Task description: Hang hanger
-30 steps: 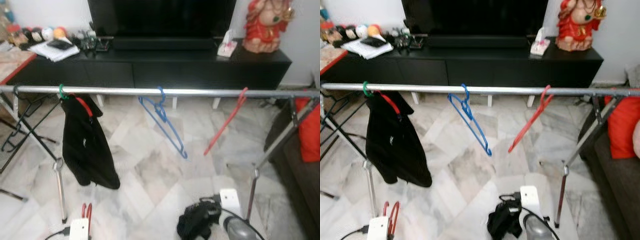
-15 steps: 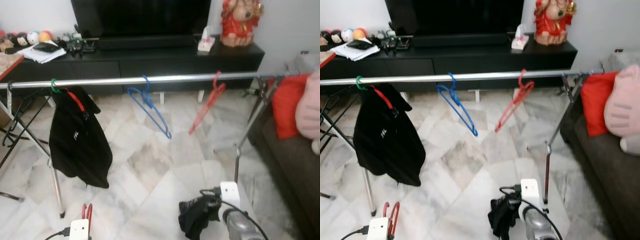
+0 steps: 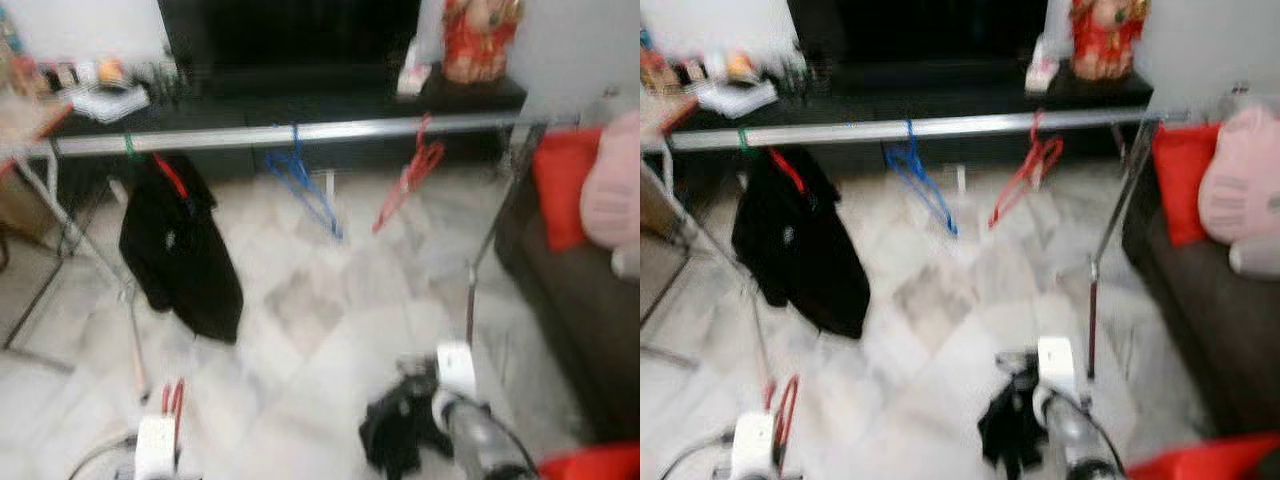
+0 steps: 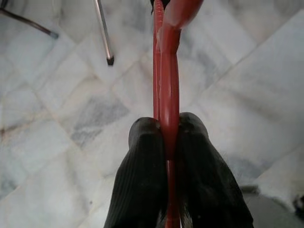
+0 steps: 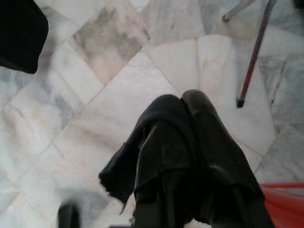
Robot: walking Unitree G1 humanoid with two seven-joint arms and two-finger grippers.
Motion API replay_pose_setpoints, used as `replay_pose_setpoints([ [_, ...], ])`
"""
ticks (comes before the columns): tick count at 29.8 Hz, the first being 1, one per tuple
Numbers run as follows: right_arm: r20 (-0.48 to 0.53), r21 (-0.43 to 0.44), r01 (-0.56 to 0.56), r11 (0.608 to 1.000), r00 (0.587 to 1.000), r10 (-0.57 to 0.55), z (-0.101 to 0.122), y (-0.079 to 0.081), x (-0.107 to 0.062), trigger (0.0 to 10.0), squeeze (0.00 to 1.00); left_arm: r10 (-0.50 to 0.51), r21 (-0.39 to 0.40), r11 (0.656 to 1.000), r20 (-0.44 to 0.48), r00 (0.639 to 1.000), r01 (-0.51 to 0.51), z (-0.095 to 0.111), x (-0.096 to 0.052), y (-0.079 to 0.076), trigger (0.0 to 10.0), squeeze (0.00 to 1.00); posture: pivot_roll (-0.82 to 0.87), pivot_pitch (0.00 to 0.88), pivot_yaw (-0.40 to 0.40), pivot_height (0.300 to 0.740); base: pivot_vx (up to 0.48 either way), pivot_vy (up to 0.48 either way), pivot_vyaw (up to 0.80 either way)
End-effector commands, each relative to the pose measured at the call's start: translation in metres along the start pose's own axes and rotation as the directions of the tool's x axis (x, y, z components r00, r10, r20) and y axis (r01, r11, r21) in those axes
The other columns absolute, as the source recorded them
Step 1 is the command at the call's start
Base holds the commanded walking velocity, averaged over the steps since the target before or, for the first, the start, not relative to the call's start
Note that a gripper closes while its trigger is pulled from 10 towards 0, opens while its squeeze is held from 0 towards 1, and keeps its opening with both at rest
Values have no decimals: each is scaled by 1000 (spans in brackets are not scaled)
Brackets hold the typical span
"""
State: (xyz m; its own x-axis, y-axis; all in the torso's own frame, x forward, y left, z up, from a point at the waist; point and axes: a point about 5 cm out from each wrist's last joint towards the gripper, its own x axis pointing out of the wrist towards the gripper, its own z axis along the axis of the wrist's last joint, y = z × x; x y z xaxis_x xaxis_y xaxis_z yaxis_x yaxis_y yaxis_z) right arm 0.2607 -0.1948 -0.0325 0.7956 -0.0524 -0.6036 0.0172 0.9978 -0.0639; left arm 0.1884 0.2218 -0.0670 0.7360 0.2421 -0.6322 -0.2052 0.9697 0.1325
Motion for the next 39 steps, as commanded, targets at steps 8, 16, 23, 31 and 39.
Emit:
replay_pose_setpoints([
  [8,134,-213,-70,974,986,100,52,10,9,10000,0,-151,97,987,266,952,129,60,7,3,10000,0,-88,0,44,740,0,0,0],
  [16,225,-320,-86,944,960,164,109,21,14,10000,0,-544,334,835,381,748,438,133,-19,-2,10000,0,-73,0,66,740,0,0,0],
  [23,247,-395,-112,912,943,223,139,39,13,10000,0,-761,475,632,234,605,612,151,-46,-23,10000,0,-74,0,80,740,0,0,0],
  [31,223,-232,-152,961,953,205,107,42,14,10000,0,-248,213,961,371,895,178,141,-10,5,10000,0,-78,0,85,740,0,0,0],
  [39,116,-176,-124,977,983,146,64,32,13,10000,0,-100,87,993,274,956,79,101,1,8,10000,0,-67,0,67,740,0,0,0],
])
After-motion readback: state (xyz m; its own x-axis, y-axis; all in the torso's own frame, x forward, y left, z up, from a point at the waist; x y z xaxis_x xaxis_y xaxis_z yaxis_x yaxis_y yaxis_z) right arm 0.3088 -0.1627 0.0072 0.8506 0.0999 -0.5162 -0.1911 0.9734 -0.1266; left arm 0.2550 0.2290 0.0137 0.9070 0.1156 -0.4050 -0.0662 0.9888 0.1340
